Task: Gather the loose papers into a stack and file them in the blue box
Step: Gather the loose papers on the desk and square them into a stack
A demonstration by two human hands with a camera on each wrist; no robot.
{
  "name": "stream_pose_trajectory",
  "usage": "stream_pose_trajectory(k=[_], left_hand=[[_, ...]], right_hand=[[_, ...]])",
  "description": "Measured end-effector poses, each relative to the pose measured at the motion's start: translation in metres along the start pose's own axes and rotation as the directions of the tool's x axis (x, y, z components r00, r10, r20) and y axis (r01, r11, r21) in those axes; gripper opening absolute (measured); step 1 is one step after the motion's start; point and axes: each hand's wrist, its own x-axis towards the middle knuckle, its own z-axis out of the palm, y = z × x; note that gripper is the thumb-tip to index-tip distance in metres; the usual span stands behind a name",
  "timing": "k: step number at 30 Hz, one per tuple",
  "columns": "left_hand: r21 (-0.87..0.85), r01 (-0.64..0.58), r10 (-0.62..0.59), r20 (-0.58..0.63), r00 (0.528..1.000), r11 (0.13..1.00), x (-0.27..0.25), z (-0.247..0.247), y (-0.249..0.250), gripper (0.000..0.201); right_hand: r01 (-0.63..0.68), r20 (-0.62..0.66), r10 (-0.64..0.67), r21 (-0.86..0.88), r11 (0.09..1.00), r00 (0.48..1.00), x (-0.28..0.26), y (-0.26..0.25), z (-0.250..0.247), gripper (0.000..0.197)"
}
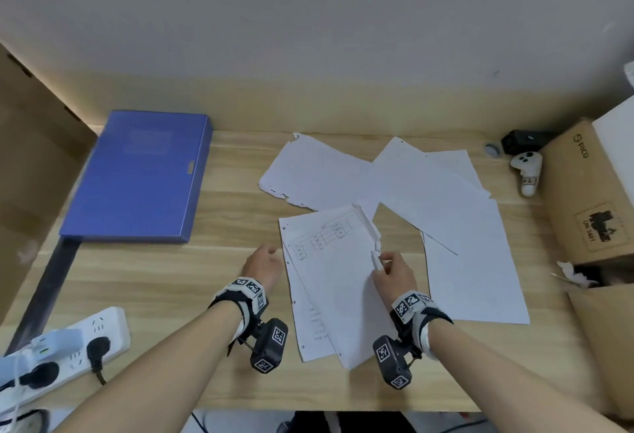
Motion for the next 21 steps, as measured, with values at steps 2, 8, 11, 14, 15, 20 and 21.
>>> stream_pose_trajectory(k=[2,8,11,14,15,20,21], left_hand=[[0.061,-0.013,0.014,-0.014,1.000,0.998,0.000,-0.004,0.011,0.039],[0.325,-0.213,0.254,-0.087,0.963,0.921,0.017,-0.016,0.065,0.030],[0.493,-0.374,0.455,-0.051,0.889,0.785,0.037,-0.015,0.105,0.031],[0.635,-0.473,0.550,0.089,0.830,0.610,0.063,-0.012,0.139,0.045],[0.686,-0.495,0.534,0.181,0.826,0.533,0.072,-0.011,0.146,0.053],[0.821,-0.528,0.234,0.482,0.844,0.217,0.105,-0.010,0.165,0.091],[0.828,-0.527,0.237,0.482,0.844,0.193,0.111,-0.007,0.164,0.090]], right_hand=[[0.008,0.033,-0.004,-0.133,0.991,0.999,0.003,0.003,-0.001,0.018],[0.020,0.050,-0.007,-0.262,0.965,0.999,0.022,0.003,-0.031,0.014],[0.066,0.039,-0.057,-0.298,0.952,0.998,0.045,0.001,-0.059,0.011],[0.105,-0.004,-0.117,-0.410,0.906,0.993,0.078,-0.001,-0.089,0.020],[0.112,-0.011,-0.132,-0.459,0.881,0.991,0.089,-0.001,-0.098,0.028],[0.178,0.108,-0.143,-0.656,0.733,0.984,0.130,-0.001,-0.114,0.058],[0.182,0.121,-0.137,-0.679,0.711,0.983,0.134,-0.001,-0.112,0.058]])
